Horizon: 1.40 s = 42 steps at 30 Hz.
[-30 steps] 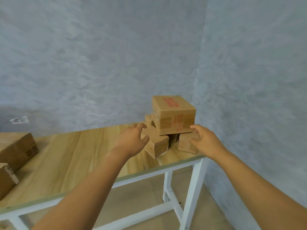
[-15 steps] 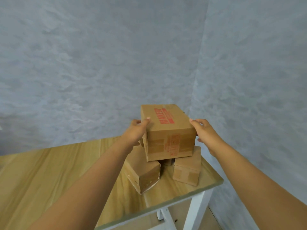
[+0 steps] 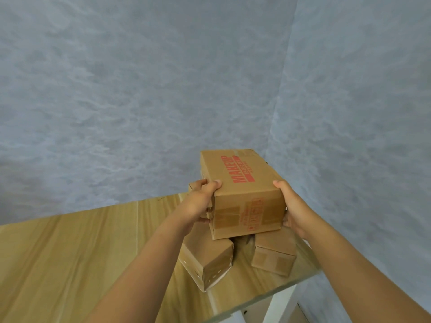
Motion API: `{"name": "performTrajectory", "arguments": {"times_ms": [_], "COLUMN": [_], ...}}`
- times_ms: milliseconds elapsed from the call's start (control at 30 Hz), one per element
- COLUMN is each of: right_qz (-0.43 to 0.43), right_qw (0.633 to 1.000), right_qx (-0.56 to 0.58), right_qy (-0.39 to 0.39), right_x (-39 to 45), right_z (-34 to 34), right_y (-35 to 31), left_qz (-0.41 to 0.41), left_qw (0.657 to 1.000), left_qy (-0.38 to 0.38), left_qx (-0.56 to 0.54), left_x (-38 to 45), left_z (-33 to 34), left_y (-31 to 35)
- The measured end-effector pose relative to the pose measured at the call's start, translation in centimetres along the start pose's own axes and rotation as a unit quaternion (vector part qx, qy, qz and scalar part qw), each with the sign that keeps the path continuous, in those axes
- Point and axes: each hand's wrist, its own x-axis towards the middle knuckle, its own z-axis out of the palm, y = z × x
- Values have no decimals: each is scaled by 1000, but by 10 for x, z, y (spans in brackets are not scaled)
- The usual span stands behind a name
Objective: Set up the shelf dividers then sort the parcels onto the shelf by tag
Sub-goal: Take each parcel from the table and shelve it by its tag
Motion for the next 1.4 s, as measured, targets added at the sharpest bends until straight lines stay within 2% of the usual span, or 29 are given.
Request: {"name": "performTrajectory", "arguments": {"times_ms": [167,300,400,467,600,667,733,833,867,933,1000,1067,1133,1267,1400], "right_qz": [-51,-61,-46,-78,-191,-248,-309,-382,-396,-412,-428,-445,-449,-450,-487], "right_qw": [999,994,990,991,977,951,908,850,847,867,879,874,869,872,848], "right_qx": [4,1,-49,-54,-95,-171,-249,-320,-315,-258,-198,-188,-202,-191,-201], "right_qy": [-13,-88,-124,-93,16,76,132,171,161,111,67,51,50,12,-55], "right_x": [-13,-19,-27,-32,-36,-43,-51,-59,-61,-64,-67,-69,-72,-80,-90], "right_z": [15,20,30,40,70,90,107,121,122,120,119,123,130,139,147], "right_y": [-23,-37,-44,-49,-60,-64,-66,-63,-62,-63,-67,-69,-70,-70,-67], "left_qz": [52,108,144,165,207,189,171,155,155,160,173,179,178,157,118], "left_qw": [997,989,982,981,974,978,984,987,986,984,976,965,960,968,983], "left_qy": [-25,-26,-22,2,83,68,52,31,34,57,110,172,203,195,144], "left_qx": [-41,-99,-123,-106,49,52,9,-38,-44,-54,-69,-84,-81,-31,4], "left_x": [-3,-10,-12,-14,-23,-29,-38,-49,-51,-51,-49,-48,-47,-47,-47], "left_z": [-25,-45,-60,-68,-64,-55,-48,-47,-49,-55,-63,-67,-71,-80,-88], "left_y": [-9,-9,-3,5,34,48,57,64,65,65,63,59,53,47,40]}}
